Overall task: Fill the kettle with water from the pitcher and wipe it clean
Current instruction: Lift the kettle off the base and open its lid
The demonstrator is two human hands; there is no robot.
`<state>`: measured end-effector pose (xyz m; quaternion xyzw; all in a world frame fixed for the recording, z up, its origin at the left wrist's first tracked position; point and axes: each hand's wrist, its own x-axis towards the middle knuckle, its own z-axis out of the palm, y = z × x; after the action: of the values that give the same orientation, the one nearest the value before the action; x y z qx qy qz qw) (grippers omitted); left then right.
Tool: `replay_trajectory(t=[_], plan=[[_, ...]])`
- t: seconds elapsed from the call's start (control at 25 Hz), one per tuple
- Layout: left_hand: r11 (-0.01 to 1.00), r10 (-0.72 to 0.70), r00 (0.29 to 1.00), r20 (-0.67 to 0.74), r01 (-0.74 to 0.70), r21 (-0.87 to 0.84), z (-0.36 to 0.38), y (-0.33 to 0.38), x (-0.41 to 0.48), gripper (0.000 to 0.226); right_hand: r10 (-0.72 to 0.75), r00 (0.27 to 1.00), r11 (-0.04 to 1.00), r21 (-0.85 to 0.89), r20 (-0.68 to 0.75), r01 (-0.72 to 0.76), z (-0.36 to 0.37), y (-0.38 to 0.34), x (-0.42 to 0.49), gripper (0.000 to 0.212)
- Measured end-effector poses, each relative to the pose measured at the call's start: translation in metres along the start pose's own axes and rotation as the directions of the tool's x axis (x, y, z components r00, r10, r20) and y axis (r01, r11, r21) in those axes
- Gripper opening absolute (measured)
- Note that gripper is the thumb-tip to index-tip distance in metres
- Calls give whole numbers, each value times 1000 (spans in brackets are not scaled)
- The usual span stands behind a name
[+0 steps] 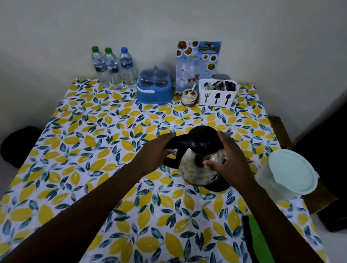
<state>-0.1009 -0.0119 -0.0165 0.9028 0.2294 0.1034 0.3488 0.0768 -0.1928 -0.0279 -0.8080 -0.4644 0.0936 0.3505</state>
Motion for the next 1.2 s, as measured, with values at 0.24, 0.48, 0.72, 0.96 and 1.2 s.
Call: replay_trajectory(t=[0.24,0.48,0.72,0.96,1.2], plan=[[988,-120,993,-6,120,101,-29,-60,-71,46,-41,986,999,14,164,39,69,-35,-25,102],[988,-139,990,-10,139,72,-30,-86,-110,41,-39,983,983,-170,179,70,125,-40,-55,107],[987,-154,988,-21,155,32,-20,-97,-111,53,-29,980,950,-299,195,88,135,-38,-62,103],[951,-124,987,-99,147,273,10,-37,-77,76,3,977,916,-392,213,82,133,-39,-63,97],[917,-100,971,-217,174,359,29,-31,-67,69,1,983,921,-382,185,71,136,-38,-63,94]])
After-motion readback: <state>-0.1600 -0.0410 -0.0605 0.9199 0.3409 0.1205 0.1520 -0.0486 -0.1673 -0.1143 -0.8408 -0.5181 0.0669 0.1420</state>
